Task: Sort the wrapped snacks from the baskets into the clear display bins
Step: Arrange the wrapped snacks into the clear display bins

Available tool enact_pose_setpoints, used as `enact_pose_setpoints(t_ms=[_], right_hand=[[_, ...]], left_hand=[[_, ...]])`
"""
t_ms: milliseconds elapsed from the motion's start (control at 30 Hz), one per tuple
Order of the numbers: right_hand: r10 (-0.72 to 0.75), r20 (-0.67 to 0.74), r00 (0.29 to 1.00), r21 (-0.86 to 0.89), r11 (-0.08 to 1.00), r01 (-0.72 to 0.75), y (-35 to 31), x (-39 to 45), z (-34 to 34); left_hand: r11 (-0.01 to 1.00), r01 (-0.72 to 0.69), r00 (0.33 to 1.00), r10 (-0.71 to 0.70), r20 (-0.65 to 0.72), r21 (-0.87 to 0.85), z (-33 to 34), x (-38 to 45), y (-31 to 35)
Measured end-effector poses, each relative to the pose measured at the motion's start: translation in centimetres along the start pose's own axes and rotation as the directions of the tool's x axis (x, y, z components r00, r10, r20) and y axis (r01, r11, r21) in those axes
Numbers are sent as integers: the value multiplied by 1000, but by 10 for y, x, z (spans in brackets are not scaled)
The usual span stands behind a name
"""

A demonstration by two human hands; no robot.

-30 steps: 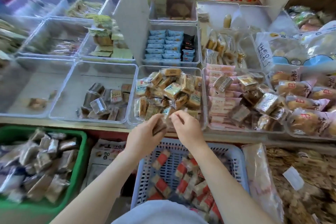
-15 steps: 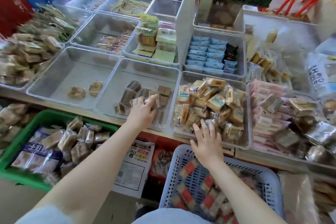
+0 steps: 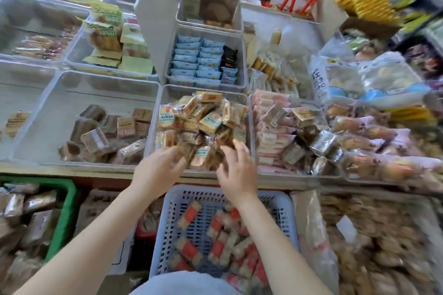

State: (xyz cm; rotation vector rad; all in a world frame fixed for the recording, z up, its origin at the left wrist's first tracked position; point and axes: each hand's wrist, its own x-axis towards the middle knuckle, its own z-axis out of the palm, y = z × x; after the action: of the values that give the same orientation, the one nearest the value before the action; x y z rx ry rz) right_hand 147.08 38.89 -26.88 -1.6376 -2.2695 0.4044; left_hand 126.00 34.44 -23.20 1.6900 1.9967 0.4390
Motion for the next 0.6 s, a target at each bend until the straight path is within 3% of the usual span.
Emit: enact_pose_setpoints(t_ms=[67, 133, 200, 300, 400, 500, 600], right_hand=[[197, -125, 972, -37, 978, -203, 41, 5, -22], [414, -205, 887, -62, 899, -434, 87, 11, -47], [552, -197, 810, -125, 806, -579, 125, 17, -67], [518, -4, 855, -282, 820, -498, 159, 25, -70], [517, 170, 839, -257, 845, -469, 173, 38, -55], [580, 205, 788, -131, 814, -565, 181, 48, -48], [555, 166, 815, -58, 831, -554, 181, 45, -53]], left_hand=[[996, -84, 990, 81, 115, 21, 18, 5, 31], [989, -141, 967, 128, 222, 43, 38, 12, 57], [983, -175, 945, 151, 291, 59, 56, 17, 77], [979, -193, 935, 162, 317, 68, 73, 21, 100], [976, -190, 934, 145, 326, 110, 83, 21, 114], [975, -175, 941, 124, 314, 139, 84, 18, 119], [978, -153, 957, 111, 270, 141, 82, 16, 118]])
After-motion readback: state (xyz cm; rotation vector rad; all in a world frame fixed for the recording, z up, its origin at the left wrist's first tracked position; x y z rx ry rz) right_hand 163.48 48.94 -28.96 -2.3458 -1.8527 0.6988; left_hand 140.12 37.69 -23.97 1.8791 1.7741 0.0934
